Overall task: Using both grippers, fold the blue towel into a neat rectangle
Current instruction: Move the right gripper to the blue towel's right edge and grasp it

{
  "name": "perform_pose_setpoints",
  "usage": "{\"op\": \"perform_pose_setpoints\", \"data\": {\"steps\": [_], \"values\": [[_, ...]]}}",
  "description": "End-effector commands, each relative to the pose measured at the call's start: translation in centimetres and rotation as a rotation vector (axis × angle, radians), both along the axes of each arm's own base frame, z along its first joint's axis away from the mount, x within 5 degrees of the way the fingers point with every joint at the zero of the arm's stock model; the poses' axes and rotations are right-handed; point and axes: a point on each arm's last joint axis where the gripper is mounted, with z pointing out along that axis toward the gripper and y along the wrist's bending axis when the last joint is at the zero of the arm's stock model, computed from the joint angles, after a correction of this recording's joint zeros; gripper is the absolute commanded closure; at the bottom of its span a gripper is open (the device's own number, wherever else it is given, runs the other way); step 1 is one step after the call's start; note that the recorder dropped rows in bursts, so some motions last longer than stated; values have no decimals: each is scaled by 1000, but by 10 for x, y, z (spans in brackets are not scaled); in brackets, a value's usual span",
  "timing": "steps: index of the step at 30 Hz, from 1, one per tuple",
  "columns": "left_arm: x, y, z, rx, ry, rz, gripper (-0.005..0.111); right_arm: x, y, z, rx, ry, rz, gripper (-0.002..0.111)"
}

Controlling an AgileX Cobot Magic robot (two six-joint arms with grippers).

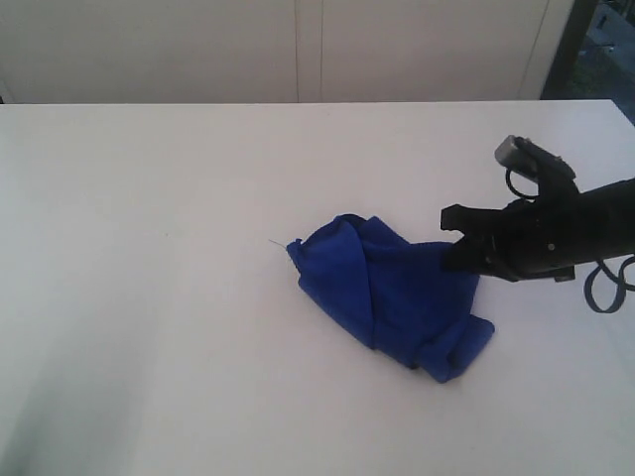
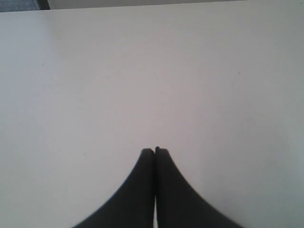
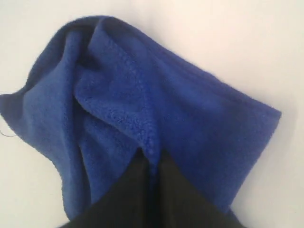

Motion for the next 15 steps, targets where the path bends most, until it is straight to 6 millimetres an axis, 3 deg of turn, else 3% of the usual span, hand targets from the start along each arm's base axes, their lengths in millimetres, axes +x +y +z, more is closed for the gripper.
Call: {"op": "perform_pose_setpoints", "data": {"steps": [1, 15], "values": [[0, 0, -2, -14, 2, 1, 107, -2, 1, 22, -21, -89, 32, 107], [0, 0, -2, -14, 2, 1, 107, -27, 19, 76, 3, -236, 249, 108]]}}
